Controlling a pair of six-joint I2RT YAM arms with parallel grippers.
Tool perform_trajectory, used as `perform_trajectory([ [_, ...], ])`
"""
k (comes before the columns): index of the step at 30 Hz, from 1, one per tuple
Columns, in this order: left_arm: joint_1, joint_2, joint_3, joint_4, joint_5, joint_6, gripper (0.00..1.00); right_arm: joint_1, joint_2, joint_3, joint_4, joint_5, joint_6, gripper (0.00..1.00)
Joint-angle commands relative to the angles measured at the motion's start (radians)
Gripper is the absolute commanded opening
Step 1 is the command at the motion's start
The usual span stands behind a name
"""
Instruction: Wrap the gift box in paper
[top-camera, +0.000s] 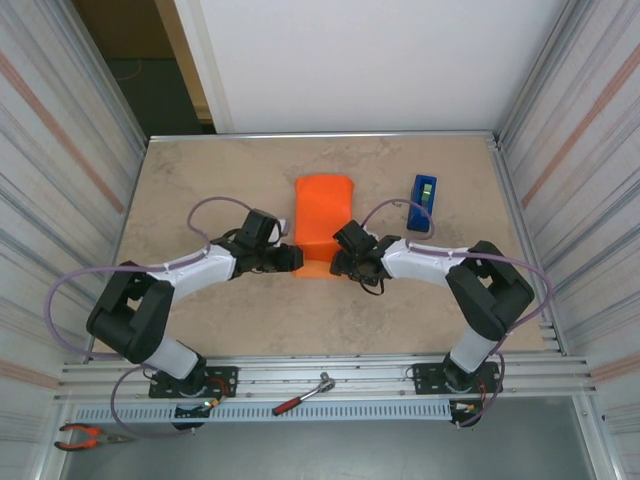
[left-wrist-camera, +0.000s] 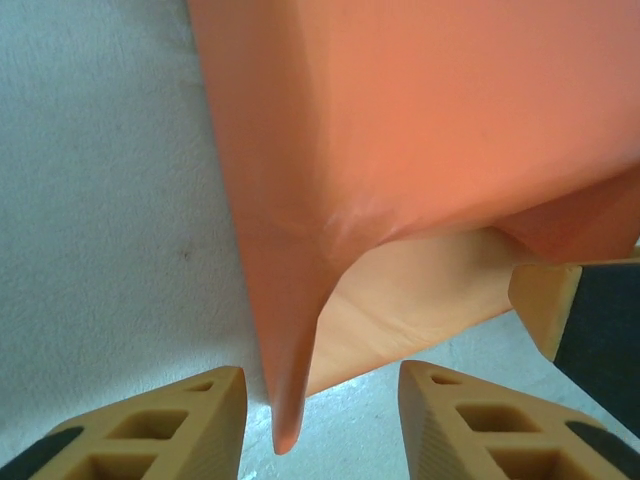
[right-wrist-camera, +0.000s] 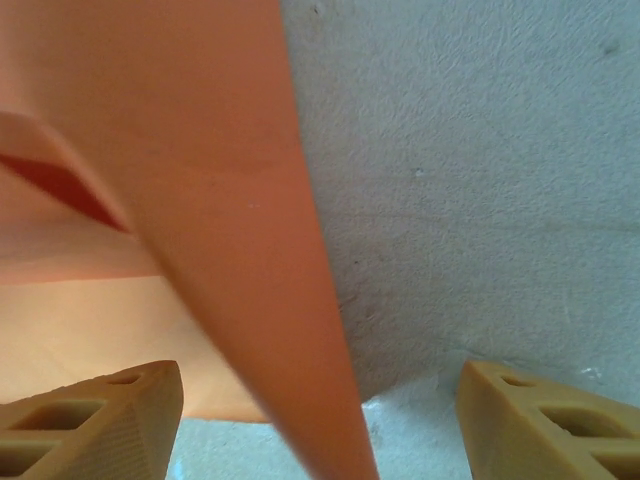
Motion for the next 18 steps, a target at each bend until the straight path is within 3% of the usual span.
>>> perform_trajectory([
  [1,-0.026,0.035,-0.033,0.039,-0.035,-0.043,0.41,-0.002,0.025,0.039,0.000,-0.001,0.026,0.68],
  [8,-0.055,0.080,-0.063,0.069,-0.070,-0.076,0.28,-0.001,0.049,0.050,-0.002,-0.002,0.044,0.52],
  [14,-0.080,0.079,-0.067,0.082,-0.116,-0.087,0.29,0.005,0.046,0.053,-0.038,0.013,0.043,0.50],
  [18,-0.084,0.064,-0.061,0.074,-0.152,-0.096,0.36,0.002,0.038,0.065,-0.045,-0.002,0.012,0.49],
])
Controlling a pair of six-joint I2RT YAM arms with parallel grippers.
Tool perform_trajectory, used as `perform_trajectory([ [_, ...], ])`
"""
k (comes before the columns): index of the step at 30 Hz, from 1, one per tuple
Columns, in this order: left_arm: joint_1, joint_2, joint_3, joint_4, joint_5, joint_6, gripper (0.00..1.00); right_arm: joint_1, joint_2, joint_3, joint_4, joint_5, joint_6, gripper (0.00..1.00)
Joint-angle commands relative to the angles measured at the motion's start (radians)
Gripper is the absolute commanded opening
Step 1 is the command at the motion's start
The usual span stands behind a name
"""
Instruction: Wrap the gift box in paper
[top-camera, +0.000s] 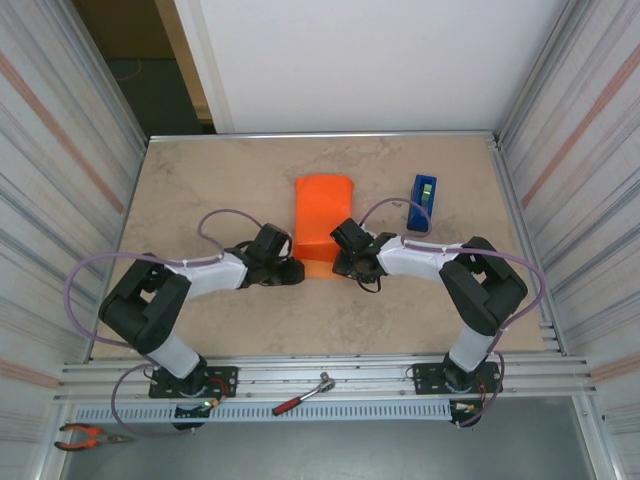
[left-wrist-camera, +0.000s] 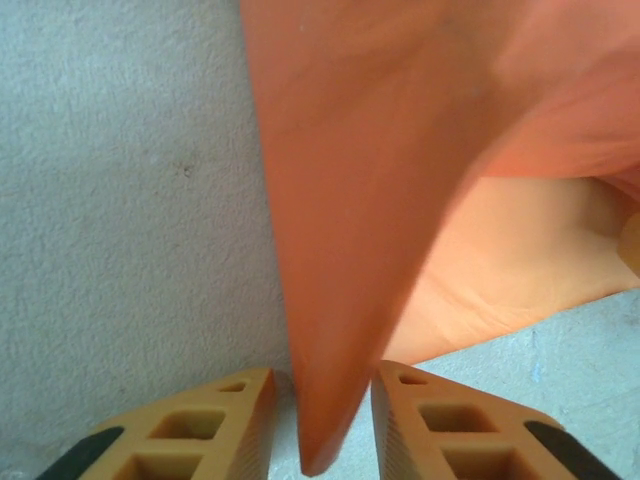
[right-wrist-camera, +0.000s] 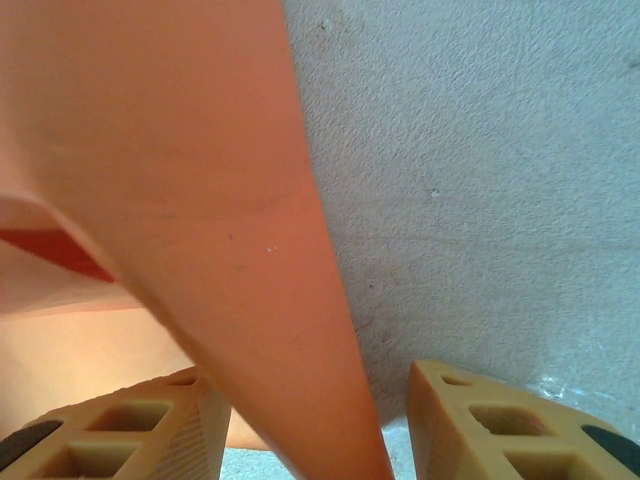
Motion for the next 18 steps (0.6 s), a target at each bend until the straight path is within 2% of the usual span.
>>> perform_trajectory([
  [1,-0.007,-0.013,-0.006,0.010,-0.067,-0.017,0.38,0.002,0.007,0.035,-0.037,-0.005,-0.017,0.48],
  [5,-0.007,-0.014,0.014,-0.004,-0.076,-0.015,0.42,-0.002,0.003,0.039,-0.043,-0.012,-0.037,0.47],
  [11,-0.007,0.025,0.063,-0.024,-0.095,0.006,0.38,-0.015,-0.001,0.032,-0.036,-0.033,-0.049,0.40],
  [14,-0.008,0.038,0.078,-0.026,-0.091,0.011,0.32,-0.018,0.007,0.034,-0.035,-0.048,-0.057,0.31],
  [18,-0.009,0.042,0.083,-0.024,-0.079,0.007,0.18,-0.020,0.007,0.029,-0.034,-0.056,-0.059,0.09],
])
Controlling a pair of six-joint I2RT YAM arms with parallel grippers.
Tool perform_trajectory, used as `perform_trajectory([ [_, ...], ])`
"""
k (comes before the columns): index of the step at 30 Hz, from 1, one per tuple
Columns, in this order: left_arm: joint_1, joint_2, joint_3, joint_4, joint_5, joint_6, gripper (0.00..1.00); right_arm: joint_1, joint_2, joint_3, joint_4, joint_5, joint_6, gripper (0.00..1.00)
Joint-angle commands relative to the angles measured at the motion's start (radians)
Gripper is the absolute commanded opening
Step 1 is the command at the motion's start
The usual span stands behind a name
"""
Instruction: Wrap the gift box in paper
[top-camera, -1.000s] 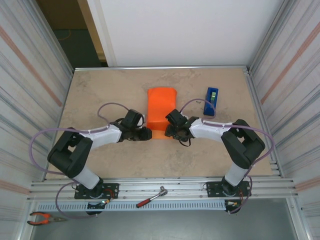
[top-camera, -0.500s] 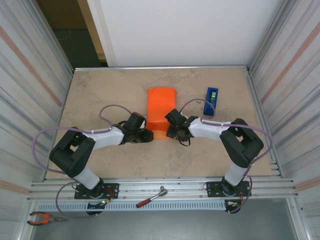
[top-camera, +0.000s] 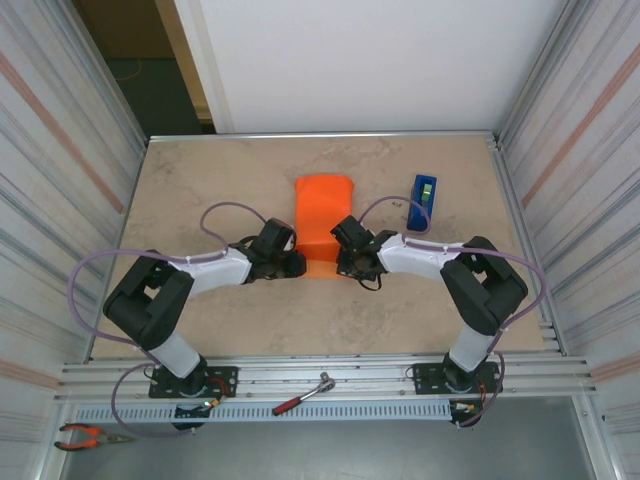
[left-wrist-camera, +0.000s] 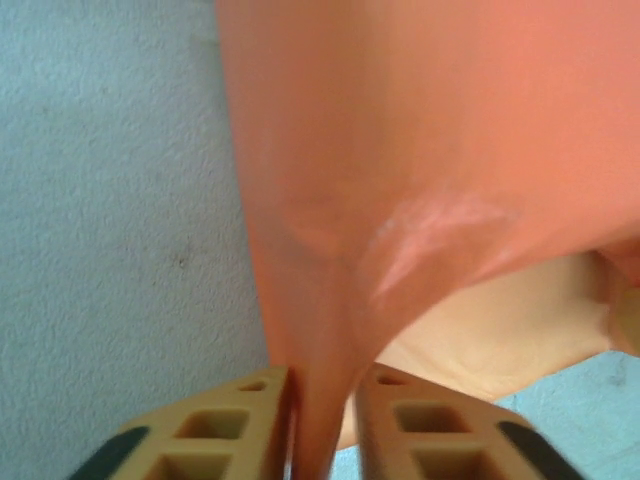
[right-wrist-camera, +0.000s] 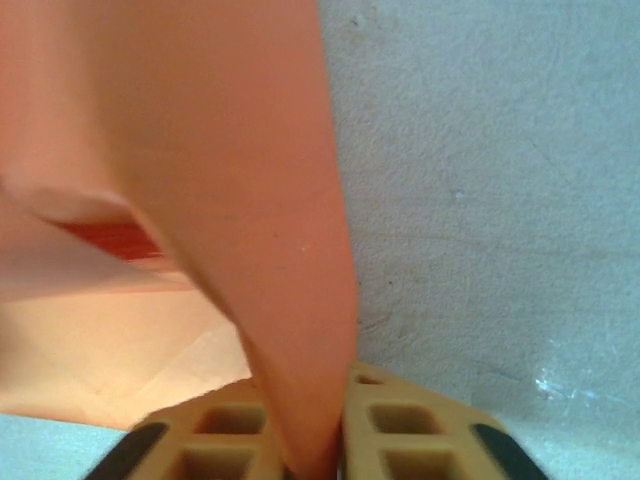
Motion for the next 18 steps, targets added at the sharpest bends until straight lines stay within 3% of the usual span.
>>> perform_trajectory([
  [1,0.001,0.010,0.020,-0.023,-0.010,0.010,0.14,-0.007,0.006,0.011,-0.019,-0.017,-0.007,0.04],
  [2,0.000,0.010,0.021,-0.023,-0.010,0.008,0.11,-0.008,0.007,0.011,-0.016,-0.020,-0.007,0.00],
  [5,-0.006,0.004,0.015,-0.029,-0.012,0.002,0.00,-0.009,0.005,0.005,-0.012,-0.026,-0.009,0.00],
  [14,-0.060,-0.079,-0.050,-0.060,-0.057,-0.049,0.00,0.000,-0.058,-0.034,-0.013,-0.042,-0.005,0.01],
  [15,-0.061,-0.088,-0.056,-0.065,-0.060,-0.052,0.03,0.000,-0.069,-0.037,-0.019,-0.040,-0.005,0.12],
  [18,-0.060,-0.122,-0.062,-0.093,-0.086,-0.042,0.30,-0.002,-0.110,-0.049,-0.039,-0.029,-0.006,0.49],
])
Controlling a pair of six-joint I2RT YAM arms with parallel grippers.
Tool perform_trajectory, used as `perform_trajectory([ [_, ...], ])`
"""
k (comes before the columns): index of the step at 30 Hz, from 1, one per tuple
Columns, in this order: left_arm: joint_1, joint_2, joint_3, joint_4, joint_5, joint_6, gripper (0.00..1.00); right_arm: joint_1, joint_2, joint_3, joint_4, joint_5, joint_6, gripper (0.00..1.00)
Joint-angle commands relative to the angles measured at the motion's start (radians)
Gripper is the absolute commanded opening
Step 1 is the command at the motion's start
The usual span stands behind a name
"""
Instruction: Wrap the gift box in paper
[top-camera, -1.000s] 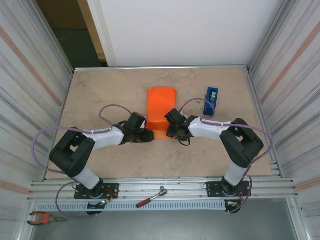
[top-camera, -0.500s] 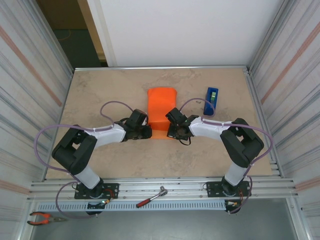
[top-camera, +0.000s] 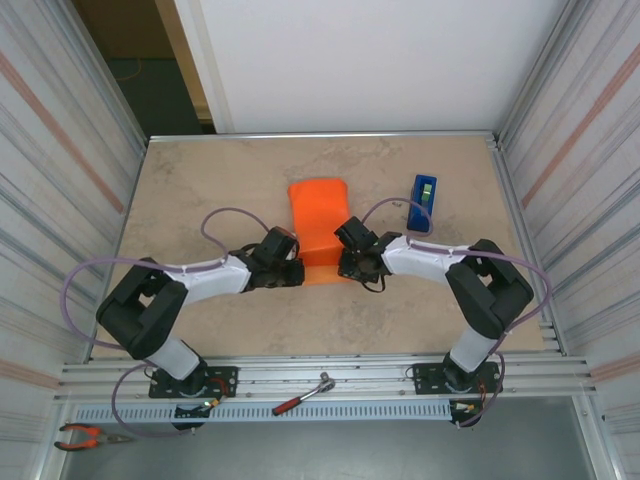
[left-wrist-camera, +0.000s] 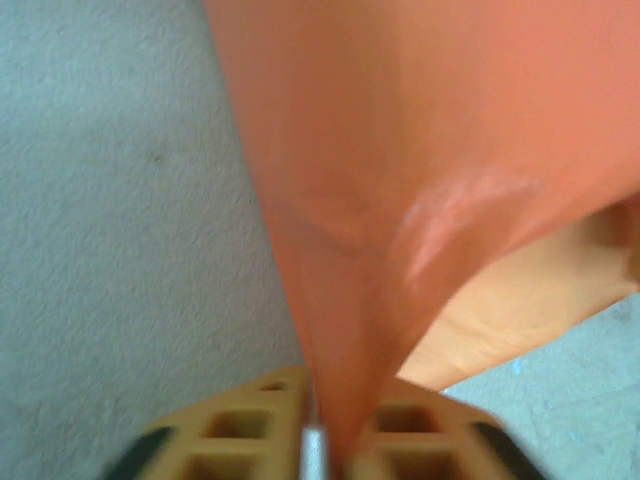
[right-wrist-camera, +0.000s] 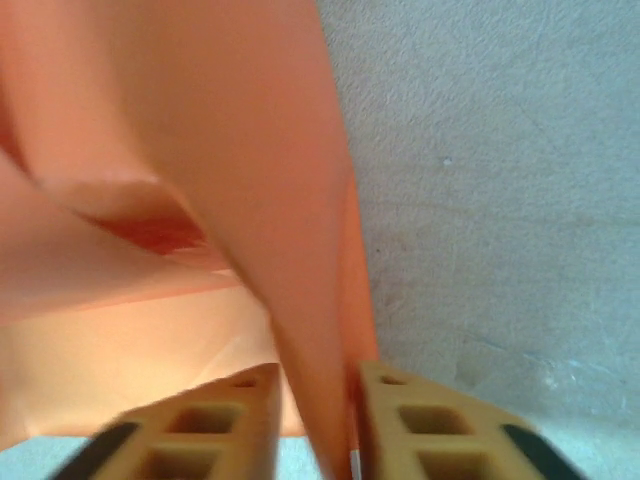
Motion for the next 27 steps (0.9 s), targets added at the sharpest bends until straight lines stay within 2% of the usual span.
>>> perform_trajectory([
  [1,-0.001,-0.063,-0.013,-0.055,-0.049,-0.003,0.38,-0.003,-0.079,-0.017,-0.042,0.006,0.000,0.58],
  [6,0.011,-0.117,0.006,-0.099,-0.047,0.033,0.63,-0.013,-0.151,-0.019,-0.073,0.014,-0.009,0.83],
  [8,0.025,-0.123,0.015,-0.096,-0.031,0.041,0.66,-0.019,-0.154,-0.008,-0.075,0.019,-0.015,0.92],
  [11,0.044,-0.102,0.047,-0.095,-0.015,0.052,0.66,-0.036,-0.119,0.027,-0.075,0.019,-0.034,0.96],
  [16,0.053,-0.025,0.106,-0.074,0.012,0.053,0.61,-0.051,-0.029,0.089,-0.070,0.000,-0.065,0.90],
  [22,0.052,0.055,0.145,-0.036,0.021,0.051,0.45,-0.064,0.047,0.122,-0.046,-0.003,-0.075,0.73],
  [27,0.047,0.087,0.150,-0.028,-0.019,0.050,0.33,-0.064,0.071,0.119,-0.027,-0.003,-0.070,0.58],
])
